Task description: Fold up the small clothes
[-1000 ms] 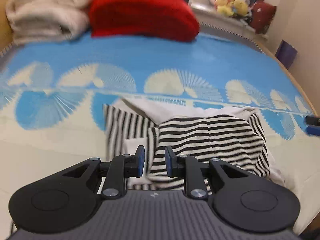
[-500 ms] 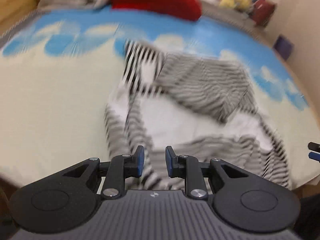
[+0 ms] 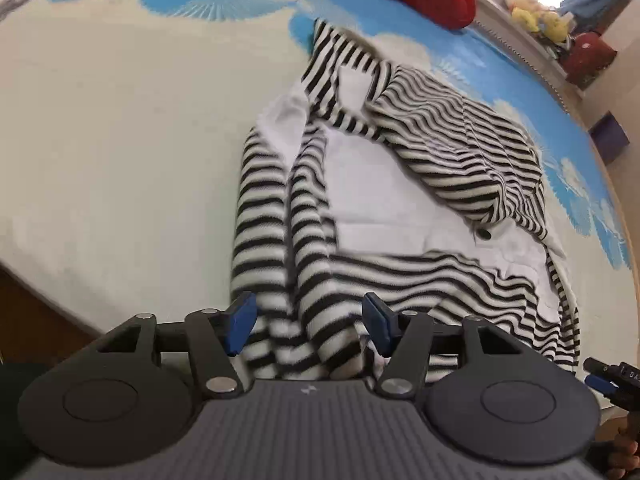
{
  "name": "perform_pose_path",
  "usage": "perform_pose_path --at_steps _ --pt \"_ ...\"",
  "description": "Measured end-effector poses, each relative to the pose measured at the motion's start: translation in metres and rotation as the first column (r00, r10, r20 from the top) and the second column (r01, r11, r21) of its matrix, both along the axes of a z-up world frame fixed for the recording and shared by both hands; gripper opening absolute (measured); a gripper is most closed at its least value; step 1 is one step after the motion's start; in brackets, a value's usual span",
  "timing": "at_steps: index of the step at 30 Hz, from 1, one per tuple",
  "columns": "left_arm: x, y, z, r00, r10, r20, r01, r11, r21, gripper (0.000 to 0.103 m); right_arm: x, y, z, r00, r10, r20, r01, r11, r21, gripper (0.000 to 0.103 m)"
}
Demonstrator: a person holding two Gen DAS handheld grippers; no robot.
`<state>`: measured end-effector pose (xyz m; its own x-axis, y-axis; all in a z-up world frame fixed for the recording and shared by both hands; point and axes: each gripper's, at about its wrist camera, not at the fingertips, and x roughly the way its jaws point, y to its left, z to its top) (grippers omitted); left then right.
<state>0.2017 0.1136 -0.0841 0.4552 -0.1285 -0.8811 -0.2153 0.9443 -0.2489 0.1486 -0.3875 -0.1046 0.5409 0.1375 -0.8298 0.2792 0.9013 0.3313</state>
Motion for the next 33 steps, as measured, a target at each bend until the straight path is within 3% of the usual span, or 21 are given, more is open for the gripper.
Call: perform_pose_path --at_steps 5,9,11,14,15,16,17,18,20,21,23,25,26,28,30,33 --pt "0.008 0.003 -0.011 0.997 0.049 -0.060 -0.051 0.998 -0.039 0.066 0.006 -0.003 -0.025 0.996 -0.005 -0.086 0.008 0.999 0.037 0.066" --pt "0.009 0.009 -0.026 0.987 0.060 -0.150 -0.065 0.998 -0.026 0.065 0.008 0.006 -0.037 0.991 0.019 -0.134 -0.018 1.000 0.005 0.067" --pt "0.008 0.008 -0.036 0.975 0.040 -0.218 -0.042 0.999 -0.006 0.053 0.009 0.011 -0.037 0.990 0.031 -0.136 -0.034 0.999 -0.015 0.069" --pt "0.005 0.006 -0.034 0.979 0.000 -0.205 0.002 1.000 0.011 0.009 0.009 0.018 -0.036 0.990 0.048 -0.135 -0.051 0.998 -0.021 0.069" --pt "0.003 0.008 -0.030 0.982 0.006 -0.186 -0.004 1.000 0.011 0.008 0.009 0.020 -0.035 0.990 0.054 -0.134 -0.057 0.998 -0.021 0.067" --pt "0.001 0.011 -0.024 0.986 0.031 -0.164 -0.026 0.999 0.036 0.008 0.009 0.021 -0.035 0.989 0.060 -0.132 -0.063 0.998 -0.021 0.064" --pt "-0.001 0.014 -0.020 0.987 0.056 -0.151 -0.049 0.997 0.052 0.008 0.008 0.022 -0.033 0.990 0.066 -0.128 -0.069 0.997 -0.020 0.052" --pt "-0.003 0.019 -0.017 0.987 0.082 -0.141 -0.076 0.996 0.051 0.008 0.007 0.021 -0.032 0.991 0.069 -0.118 -0.071 0.997 -0.012 0.033" --pt "-0.005 0.024 -0.014 0.986 0.099 -0.136 -0.097 0.995 0.020 0.008 0.005 0.018 -0.030 0.993 0.075 -0.096 -0.072 0.997 0.034 0.010" --pt "-0.004 0.023 -0.015 0.986 0.086 -0.144 -0.085 0.996 0.011 0.009 0.003 0.016 -0.028 0.994 0.073 -0.083 -0.069 0.996 0.050 0.009" --pt "-0.004 0.015 -0.021 0.983 0.029 -0.179 -0.030 1.000 -0.004 0.013 0.001 0.013 -0.026 0.995 0.060 -0.080 -0.056 0.997 0.053 0.009" --pt "-0.005 0.007 -0.025 0.981 0.004 -0.195 0.002 1.000 0.031 0.029 0.000 0.009 -0.029 0.995 0.036 -0.098 -0.031 0.998 0.054 0.009" --pt "-0.005 0.006 -0.025 0.981 0.009 -0.193 0.001 0.999 0.049 0.031 -0.001 0.007 -0.030 0.994 0.028 -0.104 -0.022 0.998 0.060 0.011" --pt "-0.004 0.009 -0.026 0.980 0.028 -0.199 -0.020 0.999 0.040 0.032 0.000 0.007 -0.031 0.993 0.022 -0.114 -0.014 0.998 0.066 0.019" --pt "-0.004 0.012 -0.028 0.978 0.040 -0.205 -0.035 0.999 0.029 0.032 0.001 0.011 -0.034 0.989 0.039 -0.142 -0.030 0.997 0.065 0.042" --pt "-0.007 0.009 -0.028 0.979 0.021 -0.204 -0.011 0.999 0.049 0.030 0.002 0.027 -0.035 0.982 0.111 -0.151 -0.109 0.994 0.018 0.045"
